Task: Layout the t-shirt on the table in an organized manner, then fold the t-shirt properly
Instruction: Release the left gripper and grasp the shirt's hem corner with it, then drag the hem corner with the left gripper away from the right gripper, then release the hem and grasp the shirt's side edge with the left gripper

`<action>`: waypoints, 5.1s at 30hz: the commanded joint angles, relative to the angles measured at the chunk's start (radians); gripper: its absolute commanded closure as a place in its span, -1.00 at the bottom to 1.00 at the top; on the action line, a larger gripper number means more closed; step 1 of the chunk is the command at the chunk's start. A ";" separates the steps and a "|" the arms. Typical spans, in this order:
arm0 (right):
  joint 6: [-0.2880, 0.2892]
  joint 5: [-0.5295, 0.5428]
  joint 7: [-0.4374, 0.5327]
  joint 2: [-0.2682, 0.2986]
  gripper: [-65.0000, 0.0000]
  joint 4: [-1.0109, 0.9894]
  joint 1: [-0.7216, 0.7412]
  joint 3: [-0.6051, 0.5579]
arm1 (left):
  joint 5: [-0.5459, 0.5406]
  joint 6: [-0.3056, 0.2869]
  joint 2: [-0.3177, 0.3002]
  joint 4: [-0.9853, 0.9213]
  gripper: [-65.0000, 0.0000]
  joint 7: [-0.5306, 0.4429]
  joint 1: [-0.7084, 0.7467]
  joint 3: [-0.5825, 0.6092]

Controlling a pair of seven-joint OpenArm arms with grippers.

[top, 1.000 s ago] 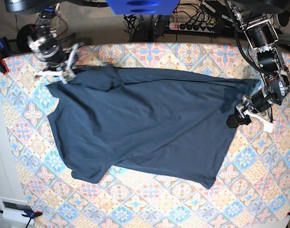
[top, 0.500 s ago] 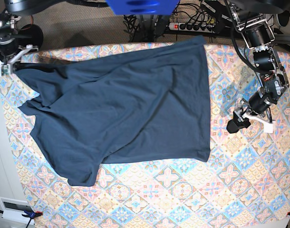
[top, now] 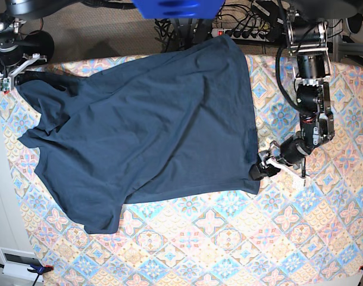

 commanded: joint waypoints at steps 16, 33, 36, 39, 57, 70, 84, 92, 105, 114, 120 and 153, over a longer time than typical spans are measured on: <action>-0.005 0.007 0.018 0.015 0.98 0.015 -0.005 0.010 | -0.003 -0.006 0.052 -0.059 -0.27 -0.013 -0.022 -0.001; -0.005 0.007 0.018 0.015 0.98 0.017 -0.005 0.010 | -0.006 0.022 0.029 -0.057 0.58 -0.013 -0.016 -0.009; -0.005 0.007 0.018 0.015 0.98 0.017 -0.005 0.009 | -0.011 0.101 0.025 -0.056 0.21 -0.013 -0.015 -0.009; -0.005 0.007 0.018 0.015 0.98 0.017 -0.005 0.009 | -0.014 0.117 0.025 -0.054 -0.14 -0.013 -0.004 -0.009; -0.005 0.007 0.017 0.015 0.98 0.017 0.016 0.006 | -0.014 0.077 0.103 -0.051 0.71 -0.016 0.007 -0.007; -0.005 0.007 0.017 0.016 0.98 0.015 0.079 0.007 | 0.040 0.080 0.029 -0.174 1.00 -0.022 -0.191 -0.276; -0.005 0.007 -0.041 0.016 0.98 0.015 0.038 0.006 | 0.178 0.082 -0.004 -0.418 0.54 -0.127 -0.375 -0.271; -0.005 0.007 -0.064 0.016 0.98 0.014 0.036 0.001 | 0.192 0.074 -0.029 -0.369 -0.52 -0.036 -0.335 -0.271; -0.005 0.007 -0.083 0.016 0.98 0.014 0.038 -0.056 | 0.115 0.075 0.068 0.125 -0.28 0.107 0.022 -0.161; -0.005 0.005 -0.081 0.016 0.98 0.014 0.038 -0.057 | 0.121 0.075 0.083 0.001 -0.28 0.008 -0.027 -0.123; -0.005 0.005 -0.081 0.016 0.98 0.015 0.038 -0.057 | 0.116 0.075 0.089 -0.165 -0.04 -0.031 -0.127 -0.041; -0.005 0.119 -0.089 0.016 0.98 0.018 0.128 -0.234 | 0.112 0.082 0.036 -0.745 -0.66 -0.518 -0.690 0.279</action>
